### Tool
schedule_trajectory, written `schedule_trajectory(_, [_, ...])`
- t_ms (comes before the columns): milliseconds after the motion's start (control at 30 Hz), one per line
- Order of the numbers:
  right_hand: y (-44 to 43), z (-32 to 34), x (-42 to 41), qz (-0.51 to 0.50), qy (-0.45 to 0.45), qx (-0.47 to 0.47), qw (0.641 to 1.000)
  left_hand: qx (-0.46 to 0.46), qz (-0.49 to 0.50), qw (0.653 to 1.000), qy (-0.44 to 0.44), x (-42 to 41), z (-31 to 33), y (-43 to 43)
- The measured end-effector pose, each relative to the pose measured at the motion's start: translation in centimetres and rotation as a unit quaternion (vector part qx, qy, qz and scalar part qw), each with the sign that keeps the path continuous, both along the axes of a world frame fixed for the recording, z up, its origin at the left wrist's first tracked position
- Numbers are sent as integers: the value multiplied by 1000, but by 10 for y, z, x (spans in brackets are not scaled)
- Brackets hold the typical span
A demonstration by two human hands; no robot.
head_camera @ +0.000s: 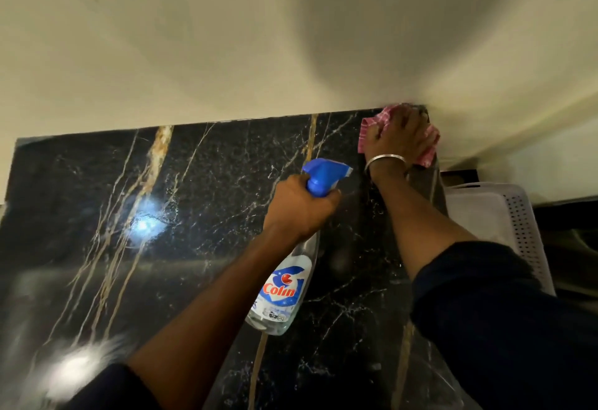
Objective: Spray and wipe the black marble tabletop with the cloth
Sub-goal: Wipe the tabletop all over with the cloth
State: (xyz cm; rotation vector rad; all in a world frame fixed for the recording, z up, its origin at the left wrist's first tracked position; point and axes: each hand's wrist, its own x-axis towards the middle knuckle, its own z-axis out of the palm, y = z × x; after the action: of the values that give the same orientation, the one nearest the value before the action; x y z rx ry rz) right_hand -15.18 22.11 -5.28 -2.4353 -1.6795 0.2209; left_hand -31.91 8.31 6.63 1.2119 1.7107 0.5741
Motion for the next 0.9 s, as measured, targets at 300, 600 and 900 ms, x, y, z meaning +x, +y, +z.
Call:
schedule_trajectory(300, [-25, 5, -97, 360, 4, -62, 931, 20, 81, 996, 41, -20, 6, -7])
schedule_trajectory(600, [5, 2, 54, 235, -47, -8, 971, -5, 57, 998, 10, -16, 4, -11])
schedule_trajectory(900, [-29, -4, 97, 190, -1, -3, 982, 10, 10, 1000, 21, 8, 7, -13])
